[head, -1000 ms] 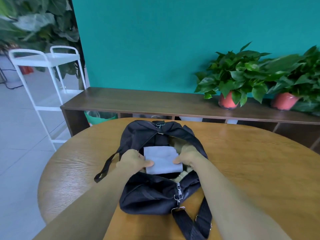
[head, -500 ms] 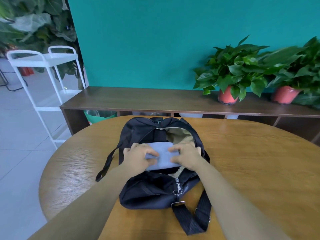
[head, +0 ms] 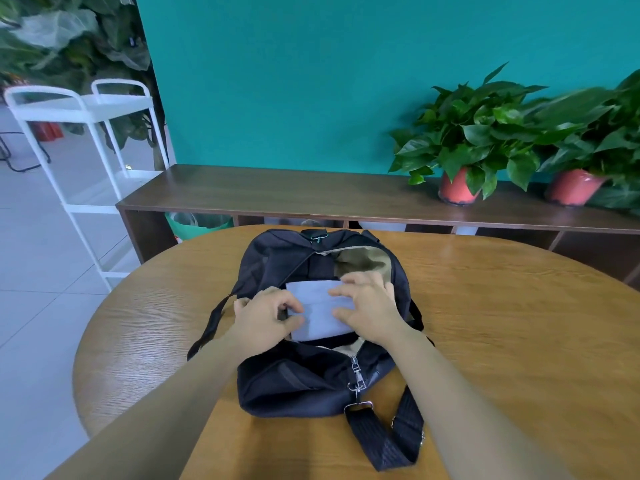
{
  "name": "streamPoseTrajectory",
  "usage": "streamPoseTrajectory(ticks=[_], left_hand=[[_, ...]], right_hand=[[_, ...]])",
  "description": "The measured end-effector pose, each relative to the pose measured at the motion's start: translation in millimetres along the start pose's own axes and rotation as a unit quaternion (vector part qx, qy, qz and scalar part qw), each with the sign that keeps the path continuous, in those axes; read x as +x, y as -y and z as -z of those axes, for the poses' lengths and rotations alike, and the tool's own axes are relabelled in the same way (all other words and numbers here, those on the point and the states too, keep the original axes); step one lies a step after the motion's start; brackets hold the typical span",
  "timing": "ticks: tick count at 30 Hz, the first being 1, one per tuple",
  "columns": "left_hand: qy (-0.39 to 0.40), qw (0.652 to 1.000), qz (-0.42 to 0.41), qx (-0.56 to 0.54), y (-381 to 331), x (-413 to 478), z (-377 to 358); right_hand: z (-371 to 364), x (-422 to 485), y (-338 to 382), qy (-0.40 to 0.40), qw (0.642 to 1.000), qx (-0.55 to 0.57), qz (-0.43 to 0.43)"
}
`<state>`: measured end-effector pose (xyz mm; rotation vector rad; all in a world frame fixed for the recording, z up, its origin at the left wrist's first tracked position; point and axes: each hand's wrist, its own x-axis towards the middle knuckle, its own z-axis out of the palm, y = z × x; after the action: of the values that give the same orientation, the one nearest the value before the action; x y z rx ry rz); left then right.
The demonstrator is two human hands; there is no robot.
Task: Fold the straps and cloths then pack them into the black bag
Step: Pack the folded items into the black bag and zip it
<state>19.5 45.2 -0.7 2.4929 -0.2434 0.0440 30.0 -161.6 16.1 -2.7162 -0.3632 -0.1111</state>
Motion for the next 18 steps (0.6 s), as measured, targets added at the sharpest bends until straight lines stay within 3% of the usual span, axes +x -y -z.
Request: streamPoseTrajectory(ticks=[6, 9, 13, 15, 18], left_hand=[[-0.078, 0.994, 0.064, 0.045, 12, -6, 9], [-0.084, 0.988, 0.133, 0.003, 16, -10, 11], [-0.031, 0.987, 0.145, -0.061, 21, -10, 13], [-0.038, 0.969, 0.175, -0.17, 19, -6, 17], [-0.042, 0.898, 0.226, -0.376, 7, 0, 27]], right_hand=[[-17, -1, 10, 0.166, 0.981, -0.08, 0.051], [-24, -4, 6, 0.176, 0.979, -0.096, 0.046], [-24, -4, 6, 0.177, 0.976, -0.118, 0.047], [-24, -4, 8, 0.183, 0.973, -0.13, 0.048], [-24, -4, 10, 0.183, 0.97, -0.149, 0.052]])
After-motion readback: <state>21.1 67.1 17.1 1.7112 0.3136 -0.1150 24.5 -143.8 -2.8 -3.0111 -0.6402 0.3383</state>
